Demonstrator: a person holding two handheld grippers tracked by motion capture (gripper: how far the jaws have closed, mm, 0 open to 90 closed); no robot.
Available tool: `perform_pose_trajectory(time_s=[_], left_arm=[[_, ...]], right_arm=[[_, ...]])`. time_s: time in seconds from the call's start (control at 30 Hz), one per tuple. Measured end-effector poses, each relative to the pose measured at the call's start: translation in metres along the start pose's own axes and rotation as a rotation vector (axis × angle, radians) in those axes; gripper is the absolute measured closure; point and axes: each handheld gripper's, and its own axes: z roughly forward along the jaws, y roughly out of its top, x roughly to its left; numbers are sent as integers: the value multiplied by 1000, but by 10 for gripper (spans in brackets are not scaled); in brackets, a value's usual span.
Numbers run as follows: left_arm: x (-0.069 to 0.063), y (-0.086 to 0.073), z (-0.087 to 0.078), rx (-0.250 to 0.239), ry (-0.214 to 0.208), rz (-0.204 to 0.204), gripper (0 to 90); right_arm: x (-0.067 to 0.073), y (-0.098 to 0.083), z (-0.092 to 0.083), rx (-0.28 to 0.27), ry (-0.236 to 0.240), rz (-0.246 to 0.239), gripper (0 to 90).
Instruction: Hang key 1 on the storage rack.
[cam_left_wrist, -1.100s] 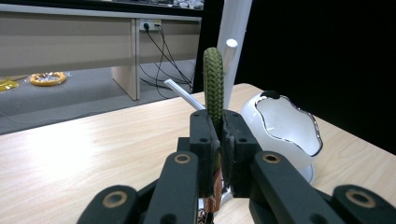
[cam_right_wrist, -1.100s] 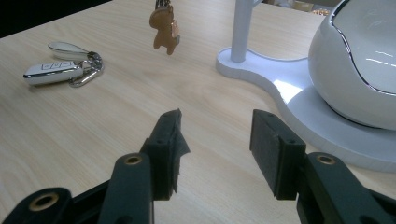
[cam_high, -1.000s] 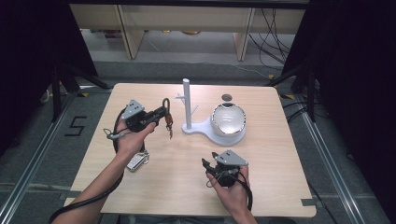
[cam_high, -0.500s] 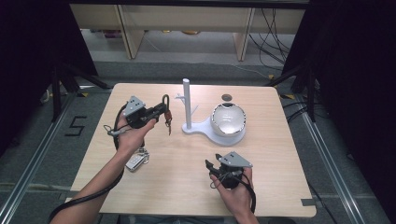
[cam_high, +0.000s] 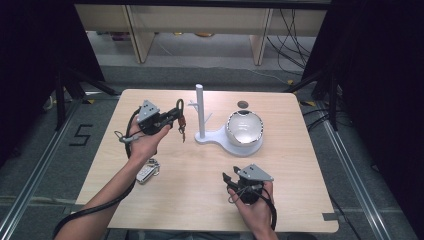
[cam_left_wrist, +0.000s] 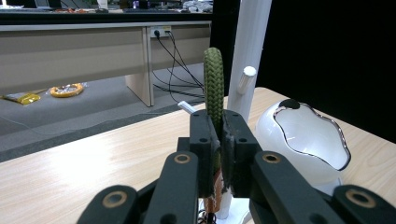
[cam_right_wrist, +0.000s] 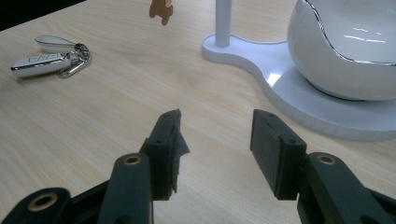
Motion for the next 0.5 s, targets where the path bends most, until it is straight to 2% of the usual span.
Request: perform_pose_trajectory(time_s=[0.03,0.07,0.1,0.17,0.23,0.27,0.3,0.37,0.4,0.5], left_arm=[[-1,0,1,1,4,1,834],[-1,1,2,0,5,5,834],[-1,1,2,0,5,5,834],[-2,2,4,2,9,13,834],[-2,2,5,5,9,14,834],[-2,3,6,4,11,18,834],[-2,3,6,5,13,20,834],[-3,3,7,5,14,22,834],[-3,3,7,5,14,26,834],[-6,2,8,7,15,35,834]], right_arm=[[0,0,-1,16,-14,-11,537],[1,0,-1,22,-12,4,537],[0,0,0,6,-14,-12,537],[1,0,1,-4,-9,-10,537],[0,0,0,7,-13,-16,538],[0,0,1,-4,-8,-14,537],[1,0,0,11,-11,2,537],[1,0,0,9,-11,1,538],[2,0,1,11,5,15,538],[0,-1,1,7,-15,-18,538]])
